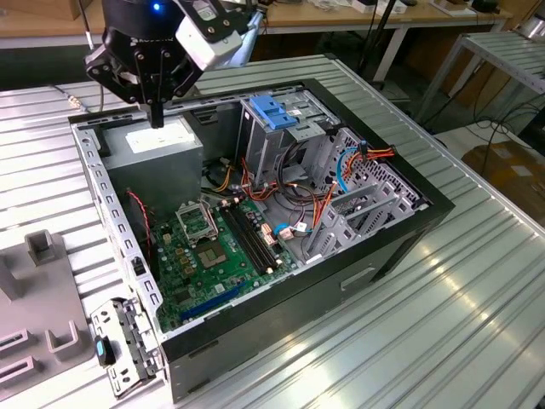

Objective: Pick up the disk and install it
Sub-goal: 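Reach for the disk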

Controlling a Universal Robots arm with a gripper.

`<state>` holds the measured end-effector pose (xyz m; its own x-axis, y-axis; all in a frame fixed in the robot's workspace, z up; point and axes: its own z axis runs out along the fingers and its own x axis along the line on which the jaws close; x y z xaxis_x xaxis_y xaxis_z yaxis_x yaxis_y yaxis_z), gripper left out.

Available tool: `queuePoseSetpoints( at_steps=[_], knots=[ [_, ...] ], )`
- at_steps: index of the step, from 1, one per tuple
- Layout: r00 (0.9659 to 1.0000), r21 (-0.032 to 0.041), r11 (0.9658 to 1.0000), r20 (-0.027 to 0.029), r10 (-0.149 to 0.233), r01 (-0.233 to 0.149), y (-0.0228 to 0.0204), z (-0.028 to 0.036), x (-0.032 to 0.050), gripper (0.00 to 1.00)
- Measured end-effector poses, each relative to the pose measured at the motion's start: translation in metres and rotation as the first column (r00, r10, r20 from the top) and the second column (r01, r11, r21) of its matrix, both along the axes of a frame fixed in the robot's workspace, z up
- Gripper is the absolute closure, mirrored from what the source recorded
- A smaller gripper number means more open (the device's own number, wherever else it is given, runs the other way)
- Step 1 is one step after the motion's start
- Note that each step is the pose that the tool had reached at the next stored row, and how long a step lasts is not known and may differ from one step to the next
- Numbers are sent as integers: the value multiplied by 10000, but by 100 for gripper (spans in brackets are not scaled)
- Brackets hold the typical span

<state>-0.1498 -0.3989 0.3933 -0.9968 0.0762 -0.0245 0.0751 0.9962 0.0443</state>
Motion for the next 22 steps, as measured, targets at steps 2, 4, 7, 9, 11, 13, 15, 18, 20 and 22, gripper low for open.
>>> queuePoseSetpoints(
  at_steps=[2,4,7,9,11,13,15,18,20,22],
  knots=[
    [10000,1,10000,0,0,0,0,0,-7,89],
    [10000,1,10000,0,0,0,0,0,-19,89],
    [10000,1,10000,0,0,0,0,0,-33,89],
    [10000,0,10000,0,0,0,0,0,-42,89],
    [10000,0,10000,0,0,0,0,0,-52,89],
    [10000,0,10000,0,1,-1,0,0,-61,89],
    [10000,1,10000,0,0,0,0,0,-72,89],
    [10000,0,10000,0,0,0,0,0,-85,89],
    [10000,1,10000,0,0,0,0,0,-94,89],
    [10000,1,10000,0,0,0,0,0,-104,89]
  ],
)
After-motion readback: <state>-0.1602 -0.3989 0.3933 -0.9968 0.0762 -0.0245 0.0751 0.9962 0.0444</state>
